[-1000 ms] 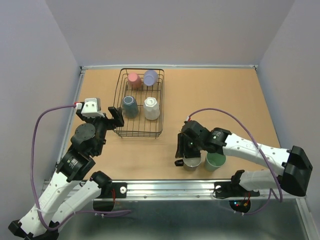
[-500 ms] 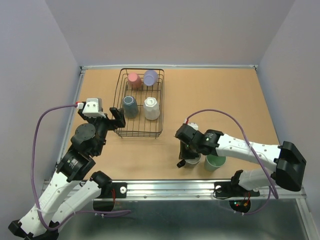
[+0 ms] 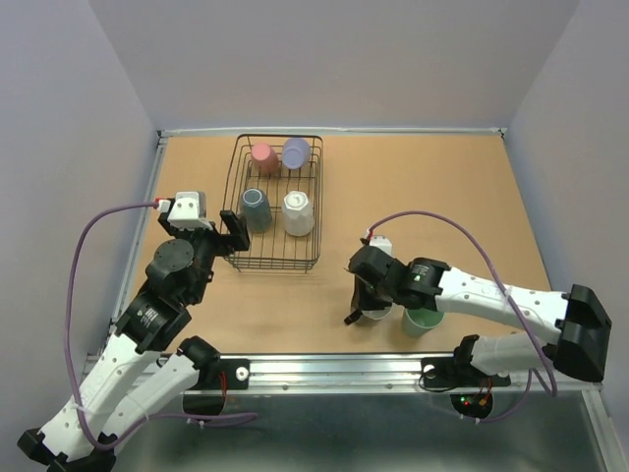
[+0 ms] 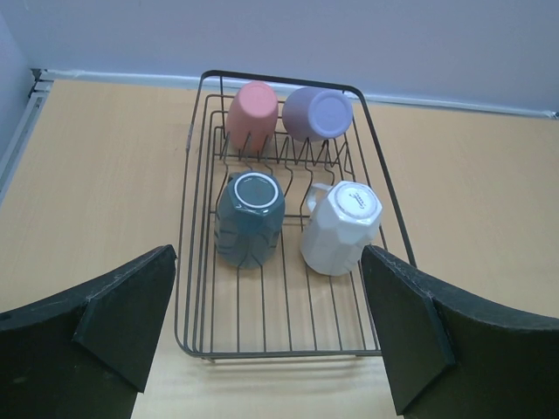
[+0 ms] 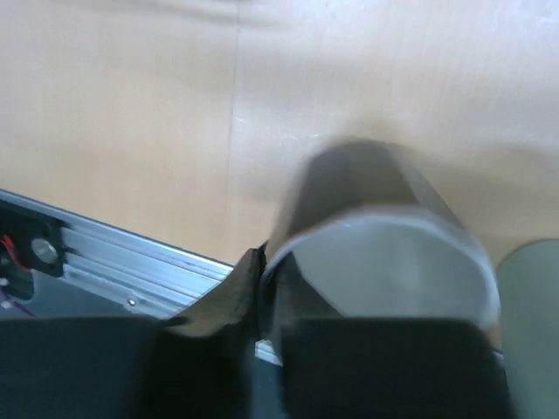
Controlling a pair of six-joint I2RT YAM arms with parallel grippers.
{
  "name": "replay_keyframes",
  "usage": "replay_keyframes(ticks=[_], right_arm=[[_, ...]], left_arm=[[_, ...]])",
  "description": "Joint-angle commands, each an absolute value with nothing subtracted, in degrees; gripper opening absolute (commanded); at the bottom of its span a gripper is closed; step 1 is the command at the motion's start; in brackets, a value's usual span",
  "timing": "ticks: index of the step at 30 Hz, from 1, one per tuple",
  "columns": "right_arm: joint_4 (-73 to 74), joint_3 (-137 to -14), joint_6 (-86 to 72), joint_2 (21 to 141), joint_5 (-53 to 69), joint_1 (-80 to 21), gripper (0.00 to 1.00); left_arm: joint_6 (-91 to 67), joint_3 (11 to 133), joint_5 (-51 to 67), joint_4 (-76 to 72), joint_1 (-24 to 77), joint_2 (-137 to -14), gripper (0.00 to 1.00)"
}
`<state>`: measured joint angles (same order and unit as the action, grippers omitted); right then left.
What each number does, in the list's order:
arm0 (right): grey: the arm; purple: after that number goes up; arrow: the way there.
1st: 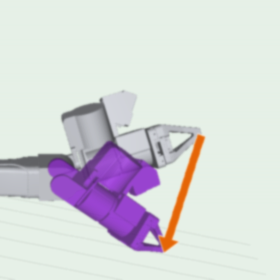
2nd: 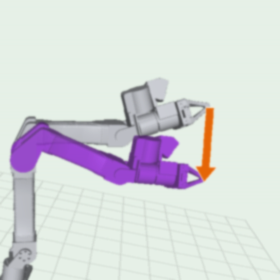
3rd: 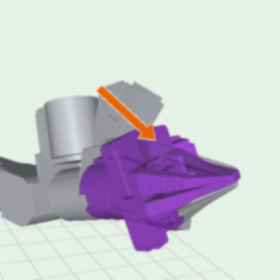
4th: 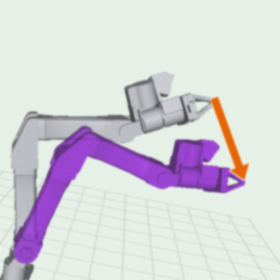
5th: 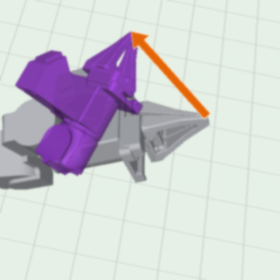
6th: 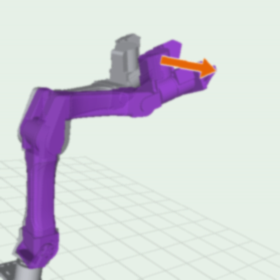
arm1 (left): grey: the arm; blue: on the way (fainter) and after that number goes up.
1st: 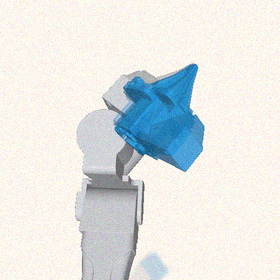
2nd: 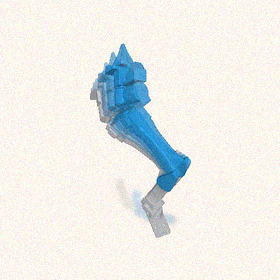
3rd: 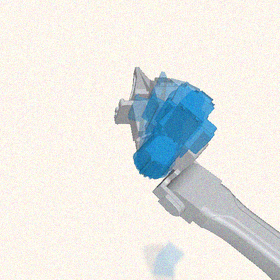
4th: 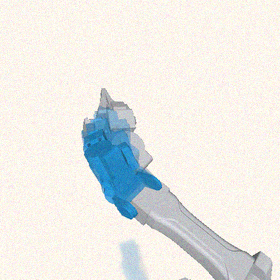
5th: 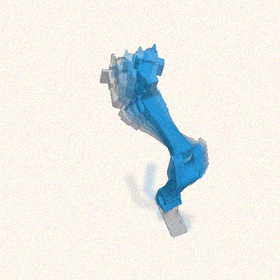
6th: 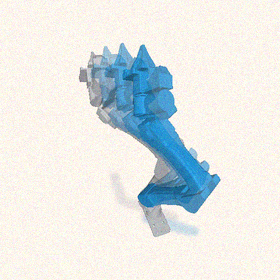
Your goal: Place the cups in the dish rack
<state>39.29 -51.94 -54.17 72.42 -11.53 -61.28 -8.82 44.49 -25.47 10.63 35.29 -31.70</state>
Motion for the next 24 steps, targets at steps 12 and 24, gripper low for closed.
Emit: replay_keyframes(ticks=[12, 24], right_arm=[[-6.0, -41.0, -43.3, 42.1, -22.4, -62.1, 0.0], [-30.7, -38.8, -35.3, 35.4, -5.3, -62.1, 0.0]], left_arm=[[-23.2, 47.8, 6.7, 2.3, 35.5, -35.5, 0.99], [-40.1, 40.2, 30.0, -22.5, 35.4, -39.3, 0.99]])
